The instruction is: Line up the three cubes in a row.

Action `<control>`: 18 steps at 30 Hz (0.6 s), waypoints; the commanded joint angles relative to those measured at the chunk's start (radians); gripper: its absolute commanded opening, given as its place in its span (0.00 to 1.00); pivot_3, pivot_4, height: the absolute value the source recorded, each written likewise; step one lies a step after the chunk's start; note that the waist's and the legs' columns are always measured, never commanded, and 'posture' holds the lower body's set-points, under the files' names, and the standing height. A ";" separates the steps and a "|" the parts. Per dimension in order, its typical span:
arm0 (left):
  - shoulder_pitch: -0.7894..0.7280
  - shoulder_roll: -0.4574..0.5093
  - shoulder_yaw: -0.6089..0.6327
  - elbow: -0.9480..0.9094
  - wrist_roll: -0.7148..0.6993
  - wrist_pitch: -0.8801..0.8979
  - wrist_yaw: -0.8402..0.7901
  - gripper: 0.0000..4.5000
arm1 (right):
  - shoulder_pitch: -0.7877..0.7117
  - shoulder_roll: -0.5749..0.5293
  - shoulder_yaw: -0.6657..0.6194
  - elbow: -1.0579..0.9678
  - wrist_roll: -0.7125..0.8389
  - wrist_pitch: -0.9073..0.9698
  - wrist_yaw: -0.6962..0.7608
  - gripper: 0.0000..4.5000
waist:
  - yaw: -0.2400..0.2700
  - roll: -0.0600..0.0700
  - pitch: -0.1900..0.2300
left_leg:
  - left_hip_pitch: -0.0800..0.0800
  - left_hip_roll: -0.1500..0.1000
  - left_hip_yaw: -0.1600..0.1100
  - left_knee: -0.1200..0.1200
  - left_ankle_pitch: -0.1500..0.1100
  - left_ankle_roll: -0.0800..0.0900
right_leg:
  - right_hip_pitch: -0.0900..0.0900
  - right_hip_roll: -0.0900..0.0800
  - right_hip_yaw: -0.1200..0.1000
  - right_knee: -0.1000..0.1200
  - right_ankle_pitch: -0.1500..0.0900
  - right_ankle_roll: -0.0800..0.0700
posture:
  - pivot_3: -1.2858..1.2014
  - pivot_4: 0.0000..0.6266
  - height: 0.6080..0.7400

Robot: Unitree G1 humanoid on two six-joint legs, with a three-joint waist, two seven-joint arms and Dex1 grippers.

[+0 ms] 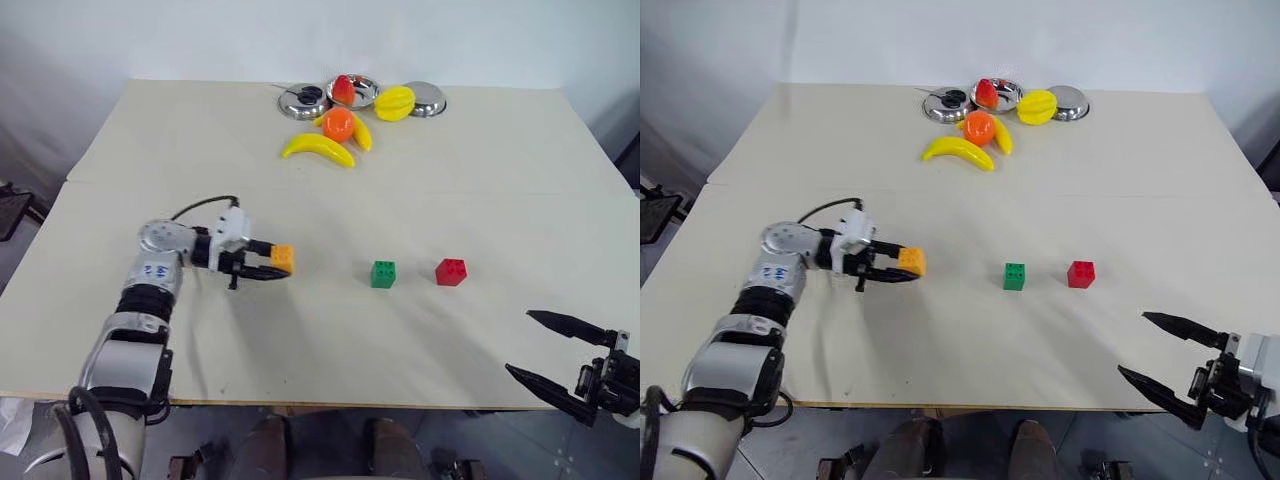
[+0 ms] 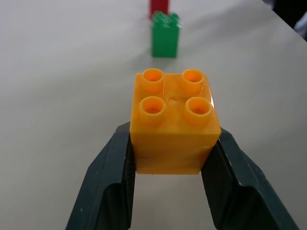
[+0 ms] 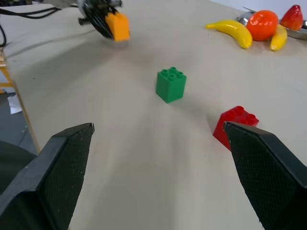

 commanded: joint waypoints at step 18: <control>-0.122 -0.116 -0.051 0.193 0.122 -0.097 0.099 0.34 | 0.038 0.039 -0.026 -0.120 0.025 0.025 -0.050 1.00 | 0.004 -0.001 0.001 | -0.001 0.000 0.000 0.001 0.000 0.001 | 0.000 0.000 0.000 -0.001 0.000 0.001 | 0.52 0.24 1.00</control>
